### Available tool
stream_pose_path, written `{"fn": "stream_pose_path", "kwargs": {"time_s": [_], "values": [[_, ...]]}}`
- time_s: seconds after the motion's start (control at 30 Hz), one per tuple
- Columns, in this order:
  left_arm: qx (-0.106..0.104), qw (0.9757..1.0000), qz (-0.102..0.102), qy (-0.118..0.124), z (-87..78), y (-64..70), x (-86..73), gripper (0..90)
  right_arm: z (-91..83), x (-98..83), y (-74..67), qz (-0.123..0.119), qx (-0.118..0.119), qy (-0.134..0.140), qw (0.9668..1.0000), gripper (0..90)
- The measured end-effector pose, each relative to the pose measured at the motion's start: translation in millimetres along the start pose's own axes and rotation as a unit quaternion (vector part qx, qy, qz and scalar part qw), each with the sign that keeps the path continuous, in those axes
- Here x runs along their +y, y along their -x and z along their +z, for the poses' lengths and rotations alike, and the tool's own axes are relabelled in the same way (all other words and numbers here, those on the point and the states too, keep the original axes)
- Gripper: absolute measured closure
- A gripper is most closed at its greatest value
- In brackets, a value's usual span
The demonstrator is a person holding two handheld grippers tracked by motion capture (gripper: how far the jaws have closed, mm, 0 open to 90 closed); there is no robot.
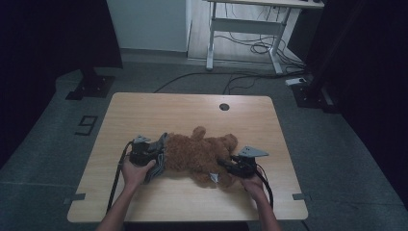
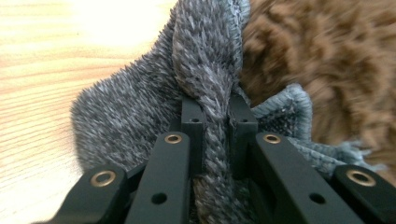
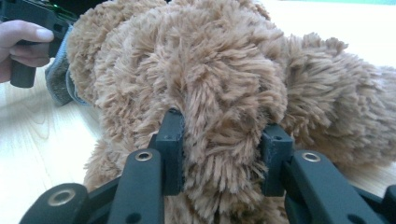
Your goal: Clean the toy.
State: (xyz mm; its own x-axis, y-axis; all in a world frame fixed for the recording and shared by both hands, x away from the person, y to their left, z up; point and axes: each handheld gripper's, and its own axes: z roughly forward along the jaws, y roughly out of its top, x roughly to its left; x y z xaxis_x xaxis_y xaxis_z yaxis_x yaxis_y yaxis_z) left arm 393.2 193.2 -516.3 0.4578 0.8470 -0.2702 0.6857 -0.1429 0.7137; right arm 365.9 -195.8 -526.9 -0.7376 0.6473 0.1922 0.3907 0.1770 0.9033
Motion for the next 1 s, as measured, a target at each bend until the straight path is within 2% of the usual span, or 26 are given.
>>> {"fn": "stream_pose_path", "kwargs": {"time_s": [0.07, 0.23, 0.33, 0.47, 0.6, 0.67, 0.77, 0.83, 0.9, 1.0], "values": [[0.0, 1.0, -0.002, 0.001, 1.1, -2.6, 4.3, 80.5, 0.8, 1.0, 0.7, -0.002, -0.004, 0.0, 1.0, 61.0], [0.009, 0.9996, 0.017, 0.021, -7.8, 4.0, 25.3, 80.4, 3.9, 4.3, 5.7, -0.01, -0.026, 0.003, 0.9996, 61.7], [0.007, 0.9985, 0.035, 0.042, -17.5, 16.0, 40.6, 80.4, 6.0, 6.1, 9.7, -0.009, -0.038, 0.006, 0.9992, 61.9], [-0.011, 0.996, 0.056, 0.068, -26.6, 35.5, 60.0, 80.3, 8.0, 6.3, 14.3, -0.008, -0.049, 0.015, 0.9986, 62.2], [-0.025, 0.9936, 0.078, 0.078, -24.7, 58.2, 81.7, 80.3, 9.5, 6.7, 15.6, -0.012, -0.056, 0.018, 0.9982, 62.3], [-0.033, 0.9927, 0.091, 0.072, -17.2, 71.1, 93.0, 80.3, 9.4, 6.8, 15.8, -0.012, -0.057, 0.018, 0.9982, 62.3], [-0.036, 0.9938, 0.096, 0.042, 2.1, 79.7, 99.6, 80.2, 9.2, 6.8, 14.7, -0.015, -0.057, 0.018, 0.9981, 62.2], [-0.035, 0.9954, 0.089, 0.01, 17.7, 78.5, 97.5, 80.1, 8.7, 6.8, 14.4, -0.016, -0.056, 0.017, 0.9981, 62.2], [-0.036, 0.9959, 0.083, -0.003, 27.8, 74.2, 91.5, 80.1, 8.4, 6.6, 14.0, -0.018, -0.054, 0.016, 0.9982, 62.2], [-0.052, 0.9967, 0.062, 0.006, 27.5, 65.6, 82.4, 80.2, 8.1, 6.2, 12.1, -0.021, -0.053, 0.015, 0.9983, 62.3]]}}
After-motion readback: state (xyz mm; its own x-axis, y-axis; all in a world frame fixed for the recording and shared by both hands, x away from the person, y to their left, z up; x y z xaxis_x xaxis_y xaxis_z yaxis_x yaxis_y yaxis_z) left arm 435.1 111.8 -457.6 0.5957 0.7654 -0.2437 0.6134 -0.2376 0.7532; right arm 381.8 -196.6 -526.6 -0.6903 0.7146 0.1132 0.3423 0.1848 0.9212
